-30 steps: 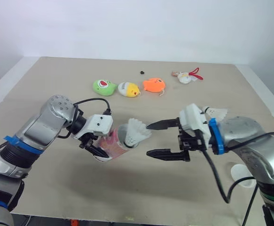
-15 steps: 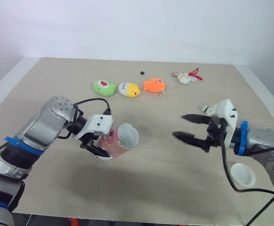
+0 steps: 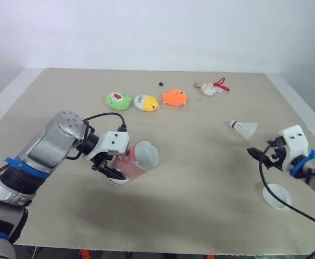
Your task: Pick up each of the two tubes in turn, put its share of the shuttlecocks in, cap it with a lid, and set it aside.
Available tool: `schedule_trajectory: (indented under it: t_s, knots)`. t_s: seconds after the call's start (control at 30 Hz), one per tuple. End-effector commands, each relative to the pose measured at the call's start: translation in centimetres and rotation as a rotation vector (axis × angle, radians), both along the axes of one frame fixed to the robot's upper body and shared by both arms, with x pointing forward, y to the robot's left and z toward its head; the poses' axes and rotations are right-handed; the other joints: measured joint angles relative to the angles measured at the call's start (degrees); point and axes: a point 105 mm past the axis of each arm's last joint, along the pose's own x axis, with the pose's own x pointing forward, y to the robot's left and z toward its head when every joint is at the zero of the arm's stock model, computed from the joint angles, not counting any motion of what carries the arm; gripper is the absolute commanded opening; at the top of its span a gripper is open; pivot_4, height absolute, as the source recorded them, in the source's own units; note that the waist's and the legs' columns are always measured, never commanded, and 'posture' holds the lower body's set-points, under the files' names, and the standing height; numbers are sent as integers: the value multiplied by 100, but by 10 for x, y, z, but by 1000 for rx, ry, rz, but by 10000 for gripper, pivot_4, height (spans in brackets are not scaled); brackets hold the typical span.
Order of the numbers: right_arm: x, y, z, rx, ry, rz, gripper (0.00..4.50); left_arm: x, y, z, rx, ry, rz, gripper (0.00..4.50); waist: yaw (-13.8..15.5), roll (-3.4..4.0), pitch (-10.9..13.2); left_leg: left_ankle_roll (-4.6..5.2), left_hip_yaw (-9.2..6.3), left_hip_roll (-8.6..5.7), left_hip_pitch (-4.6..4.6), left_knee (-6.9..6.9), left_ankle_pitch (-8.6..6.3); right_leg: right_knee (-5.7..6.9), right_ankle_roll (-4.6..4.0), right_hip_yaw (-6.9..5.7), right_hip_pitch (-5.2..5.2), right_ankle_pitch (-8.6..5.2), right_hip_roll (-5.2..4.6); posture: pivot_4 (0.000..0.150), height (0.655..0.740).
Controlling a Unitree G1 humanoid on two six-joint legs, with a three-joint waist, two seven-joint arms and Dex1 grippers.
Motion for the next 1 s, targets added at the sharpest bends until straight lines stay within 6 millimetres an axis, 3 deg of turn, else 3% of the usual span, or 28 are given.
schedule_trajectory:
  t_s: [0.03, 0.57, 0.6, 0.63, 0.7, 0.77, 0.83, 1.0]
  knots:
    - [13, 4, 9, -11, -40, 23, 39343, -3, -6, -4, 2, 16, -22, 27539, 4, 0, 0, 0, 3, 0, 0, -1, 0, 0, 0, 2, -1, 0, 1, 1500, 7400]
    - [66, 22, 5, 129, -61, 16, 39343, -3, -1, -3, -1, 2, 6, 27539, -2, 6, 3, 5, 18, -2, -3, -2, -5, -3, 23, 21, -7, 20, 1, 1500, 7400]
    - [69, 21, 6, 135, -67, 6, 34308, -3, -1, -3, -1, 1, 8, 27539, -1, 6, 3, 5, 20, -2, -3, -1, -5, -3, 22, 24, -6, 22, 0, 1500, 7400]
    - [70, 20, 6, 144, -72, -1, 32145, -4, -1, -3, 0, 1, 8, 27539, 0, 6, 3, 5, 20, -2, -3, -1, -5, -3, 19, 24, -6, 25, 0, 1500, 7400]
    - [73, 19, 6, 159, -81, -5, 21305, -4, 0, -3, 0, 1, 12, 27539, 2, 6, 3, 5, 19, -3, -5, -3, -5, -3, 7, 24, -5, 32, -3, 1500, 7400]
    - [73, 21, 6, 166, -84, 5, 13494, -5, 0, -3, 0, 1, 16, 27539, 1, 6, 3, 5, 20, -3, -5, -6, -5, -5, 7, 26, -7, 32, -3, 1500, 7400]
    - [73, 23, 5, 168, -90, 19, 1917, -6, 0, -3, -1, 0, 19, 27539, -1, 6, 3, 5, 22, -5, -5, -13, -6, -5, 6, 29, -10, 31, -2, 1500, 7400]
    - [69, 33, 13, 152, -126, 95, 467, -6, 0, -2, -2, 1, 21, 27539, -1, 7, 3, 5, 20, -4, -4, -15, -5, -5, 3, 27, -11, 30, 1, 1500, 7400]
